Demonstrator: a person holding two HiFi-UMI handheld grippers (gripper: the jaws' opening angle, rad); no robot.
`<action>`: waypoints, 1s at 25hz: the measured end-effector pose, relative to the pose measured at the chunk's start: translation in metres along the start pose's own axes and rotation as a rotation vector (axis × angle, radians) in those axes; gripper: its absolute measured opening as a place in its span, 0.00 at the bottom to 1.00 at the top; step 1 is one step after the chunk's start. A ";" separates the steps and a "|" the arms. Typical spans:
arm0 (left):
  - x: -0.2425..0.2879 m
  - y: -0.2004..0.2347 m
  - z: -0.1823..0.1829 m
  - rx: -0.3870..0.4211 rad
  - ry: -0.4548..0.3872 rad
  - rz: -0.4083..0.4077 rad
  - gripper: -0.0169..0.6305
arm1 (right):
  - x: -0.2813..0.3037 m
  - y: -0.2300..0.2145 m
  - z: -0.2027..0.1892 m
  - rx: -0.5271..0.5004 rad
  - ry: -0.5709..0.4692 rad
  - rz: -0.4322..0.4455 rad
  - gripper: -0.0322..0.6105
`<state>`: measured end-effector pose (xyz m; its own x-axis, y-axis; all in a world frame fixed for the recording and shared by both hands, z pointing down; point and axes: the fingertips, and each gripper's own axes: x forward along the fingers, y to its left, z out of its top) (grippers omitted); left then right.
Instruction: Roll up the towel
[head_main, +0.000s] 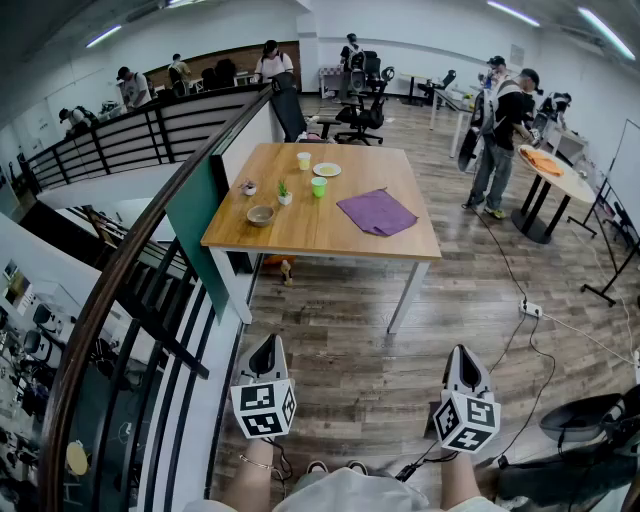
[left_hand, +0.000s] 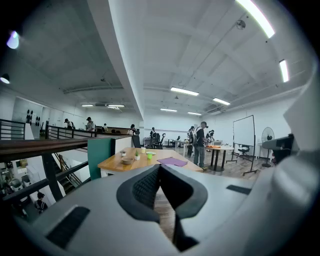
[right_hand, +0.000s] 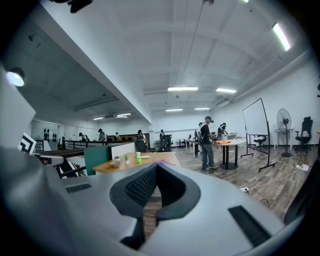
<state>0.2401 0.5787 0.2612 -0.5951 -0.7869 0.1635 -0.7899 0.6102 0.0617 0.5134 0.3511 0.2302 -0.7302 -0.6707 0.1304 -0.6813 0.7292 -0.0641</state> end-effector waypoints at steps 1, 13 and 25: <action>0.000 -0.001 0.000 0.001 0.001 0.001 0.02 | 0.000 0.000 0.000 -0.001 0.002 0.002 0.05; 0.001 0.006 -0.003 -0.011 0.009 0.017 0.02 | 0.006 0.008 0.000 0.032 -0.009 0.041 0.05; 0.005 0.014 0.003 -0.042 0.014 0.017 0.15 | 0.014 0.017 0.001 0.052 -0.001 0.053 0.09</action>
<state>0.2255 0.5832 0.2604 -0.6056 -0.7754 0.1787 -0.7729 0.6267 0.0998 0.4918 0.3542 0.2303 -0.7654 -0.6314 0.1242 -0.6433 0.7558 -0.1224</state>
